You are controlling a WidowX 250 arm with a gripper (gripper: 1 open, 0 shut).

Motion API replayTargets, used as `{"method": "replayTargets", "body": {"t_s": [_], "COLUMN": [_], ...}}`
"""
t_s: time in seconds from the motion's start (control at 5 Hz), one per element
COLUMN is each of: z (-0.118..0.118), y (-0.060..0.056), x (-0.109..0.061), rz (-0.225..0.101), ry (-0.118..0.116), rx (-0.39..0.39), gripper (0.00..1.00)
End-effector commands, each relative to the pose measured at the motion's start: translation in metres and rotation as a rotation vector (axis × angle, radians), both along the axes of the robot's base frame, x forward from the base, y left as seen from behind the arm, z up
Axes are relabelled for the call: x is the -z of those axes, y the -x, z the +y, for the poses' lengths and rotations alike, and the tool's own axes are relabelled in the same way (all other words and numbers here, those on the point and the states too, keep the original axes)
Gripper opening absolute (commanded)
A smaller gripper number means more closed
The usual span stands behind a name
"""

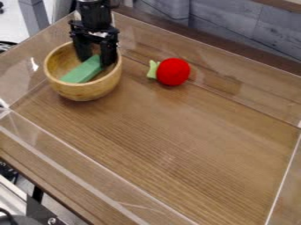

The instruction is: Remove the green stick from the brown bowl and put it on the table

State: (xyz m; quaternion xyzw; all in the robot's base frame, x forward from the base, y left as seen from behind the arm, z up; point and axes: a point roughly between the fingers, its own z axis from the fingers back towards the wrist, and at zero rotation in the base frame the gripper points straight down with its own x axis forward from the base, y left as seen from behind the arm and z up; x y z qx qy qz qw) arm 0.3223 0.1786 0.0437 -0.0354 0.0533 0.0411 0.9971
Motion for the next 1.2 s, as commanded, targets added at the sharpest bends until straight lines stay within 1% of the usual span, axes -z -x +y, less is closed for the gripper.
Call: {"method": "replayTargets", "body": {"t_s": [0.0,0.2,0.6,0.8,1.0], "z": [0.01,0.013,0.004,0.005,-0.002], "y": [-0.011,-0.012,-0.01,-0.008,-0.006], "x": [-0.019,-0.02,-0.029,-0.021,-0.01], "rz": [-0.053,-0.05,-0.039,-0.033,-0.032], "ry": [-0.03,-0.025,-0.019,-0.017,-0.017], "rx": [-0.009,-0.015,-0.111,-0.139,-0.169], "gripper": [1.0,1.0,1.0,1.0,0.0]}}
